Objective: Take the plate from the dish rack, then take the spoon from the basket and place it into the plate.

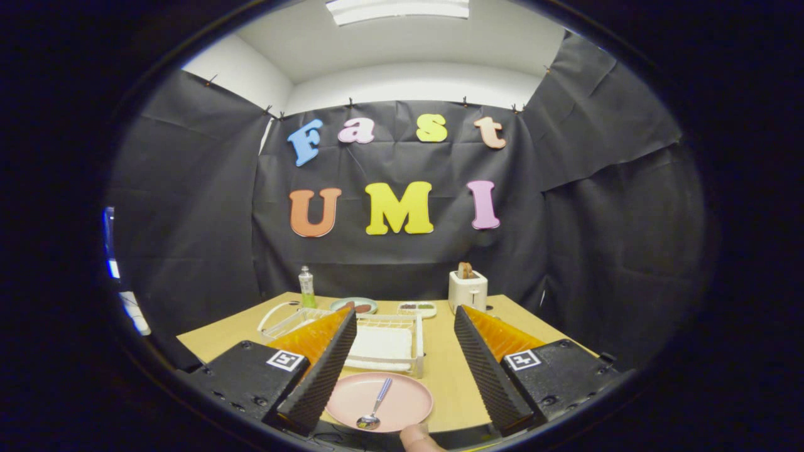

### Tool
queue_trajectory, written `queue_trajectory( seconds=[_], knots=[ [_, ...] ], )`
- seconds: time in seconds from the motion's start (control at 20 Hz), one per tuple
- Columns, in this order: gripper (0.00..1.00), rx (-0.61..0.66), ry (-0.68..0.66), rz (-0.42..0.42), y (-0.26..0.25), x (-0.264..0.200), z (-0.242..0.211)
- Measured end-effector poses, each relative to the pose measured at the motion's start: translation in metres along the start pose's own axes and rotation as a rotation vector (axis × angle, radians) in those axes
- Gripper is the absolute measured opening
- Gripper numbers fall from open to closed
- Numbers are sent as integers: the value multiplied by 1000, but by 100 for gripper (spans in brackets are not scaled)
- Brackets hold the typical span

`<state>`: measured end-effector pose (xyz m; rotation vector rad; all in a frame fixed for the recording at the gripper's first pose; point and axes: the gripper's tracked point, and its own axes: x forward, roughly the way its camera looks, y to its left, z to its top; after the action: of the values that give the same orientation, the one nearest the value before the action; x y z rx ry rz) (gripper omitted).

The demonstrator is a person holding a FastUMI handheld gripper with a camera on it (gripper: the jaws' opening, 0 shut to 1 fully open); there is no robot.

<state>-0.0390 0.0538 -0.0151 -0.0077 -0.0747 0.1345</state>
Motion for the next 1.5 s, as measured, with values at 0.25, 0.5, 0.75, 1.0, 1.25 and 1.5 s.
queue_trajectory(
  seconds=[0.25, 0.5, 0.75, 1.0, 1.25, 1.5],
  knots=[
    [100, 14, 5, -18, -28, -17, 19],
    [100, 4, 12, -48, -43, -16, 19],
    [100, -32, 3, -47, -43, -16, 17],
    [100, -19, 4, -35, -45, -20, 16],
    [100, -22, -10, -45, -55, -22, 20],
    [100, -32, -2, -39, -53, -21, 14]
  ],
)
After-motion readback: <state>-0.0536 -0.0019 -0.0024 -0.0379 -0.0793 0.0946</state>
